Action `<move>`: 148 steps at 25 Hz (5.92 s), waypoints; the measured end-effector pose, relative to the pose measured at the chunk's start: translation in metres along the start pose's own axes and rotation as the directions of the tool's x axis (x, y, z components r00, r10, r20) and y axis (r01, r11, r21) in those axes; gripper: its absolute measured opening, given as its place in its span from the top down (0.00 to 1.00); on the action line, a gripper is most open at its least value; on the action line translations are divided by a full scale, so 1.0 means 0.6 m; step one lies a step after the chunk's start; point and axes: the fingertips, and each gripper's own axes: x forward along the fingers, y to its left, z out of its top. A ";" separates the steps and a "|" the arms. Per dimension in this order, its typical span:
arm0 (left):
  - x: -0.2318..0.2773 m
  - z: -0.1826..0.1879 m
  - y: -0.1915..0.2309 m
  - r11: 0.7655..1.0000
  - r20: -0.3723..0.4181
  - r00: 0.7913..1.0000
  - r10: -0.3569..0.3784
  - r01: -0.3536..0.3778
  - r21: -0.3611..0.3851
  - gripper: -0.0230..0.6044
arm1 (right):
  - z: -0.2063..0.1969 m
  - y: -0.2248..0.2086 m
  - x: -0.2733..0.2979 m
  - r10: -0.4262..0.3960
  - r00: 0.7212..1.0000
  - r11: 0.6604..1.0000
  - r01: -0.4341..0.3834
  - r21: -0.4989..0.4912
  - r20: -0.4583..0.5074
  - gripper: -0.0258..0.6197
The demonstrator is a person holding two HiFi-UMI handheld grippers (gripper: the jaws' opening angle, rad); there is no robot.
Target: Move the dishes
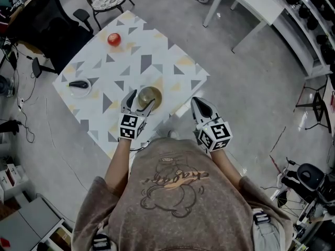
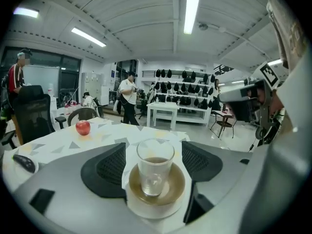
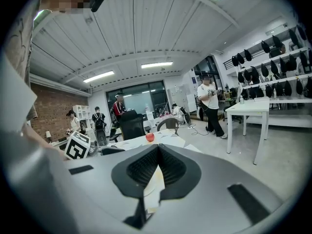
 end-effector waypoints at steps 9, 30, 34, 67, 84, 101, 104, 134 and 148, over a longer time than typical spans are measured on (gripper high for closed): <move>0.049 -0.054 0.005 1.000 -0.094 0.995 -0.022 0.024 0.017 0.42 | -0.001 -0.011 0.004 -0.015 1.000 1.000 0.015 0.003 -0.013 0.96; 0.072 -0.054 -0.001 0.997 -0.105 0.994 -0.009 0.016 0.071 0.51 | -0.008 -0.028 0.002 -0.034 0.999 0.999 0.035 0.012 -0.031 0.96; 0.071 -0.054 0.000 0.997 -0.106 0.994 -0.005 0.013 0.072 0.51 | -0.009 -0.026 0.003 -0.029 0.999 0.999 0.030 0.012 -0.033 0.96; 0.045 0.195 0.062 0.997 0.083 0.996 0.046 -0.051 0.063 0.51 | -0.017 -0.016 0.008 0.009 1.000 1.000 -0.009 0.023 -0.026 0.96; 0.137 0.108 0.097 0.999 -0.020 1.000 0.005 -0.004 0.052 0.51 | -0.030 -0.042 0.017 -0.033 0.998 0.998 0.035 0.049 -0.055 0.96; 0.220 0.009 0.122 0.999 -0.099 0.995 -0.021 0.025 0.044 0.51 | -0.055 -0.068 0.045 -0.061 0.990 0.995 0.071 0.075 -0.126 0.96; 0.225 0.012 0.120 0.998 -0.099 0.995 -0.025 0.031 0.063 0.51 | -0.057 -0.071 0.049 -0.061 0.989 0.994 0.072 0.077 -0.136 0.96; 0.164 0.087 0.107 0.989 -0.009 1.000 0.016 -0.015 0.145 0.50 | -0.042 -0.051 0.053 -0.015 0.995 0.998 0.021 0.061 -0.102 0.96; 0.063 0.119 0.083 0.987 0.056 0.995 0.078 -0.085 0.139 0.50 | -0.022 -0.019 0.035 0.040 0.998 0.999 -0.039 0.037 -0.039 0.96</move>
